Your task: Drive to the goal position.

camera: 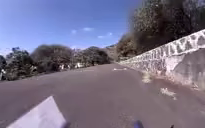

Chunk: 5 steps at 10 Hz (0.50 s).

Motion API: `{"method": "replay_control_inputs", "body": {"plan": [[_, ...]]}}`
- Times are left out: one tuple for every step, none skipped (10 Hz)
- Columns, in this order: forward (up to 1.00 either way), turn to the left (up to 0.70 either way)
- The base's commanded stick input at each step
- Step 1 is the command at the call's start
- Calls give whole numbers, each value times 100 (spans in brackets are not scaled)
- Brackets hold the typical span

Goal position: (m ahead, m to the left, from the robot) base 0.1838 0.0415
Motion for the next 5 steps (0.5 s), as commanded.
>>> {"method": "replay_control_inputs", "body": {"plan": [[50, 0], [50, 0], [50, 0], [40, 0], [18, 0]]}}
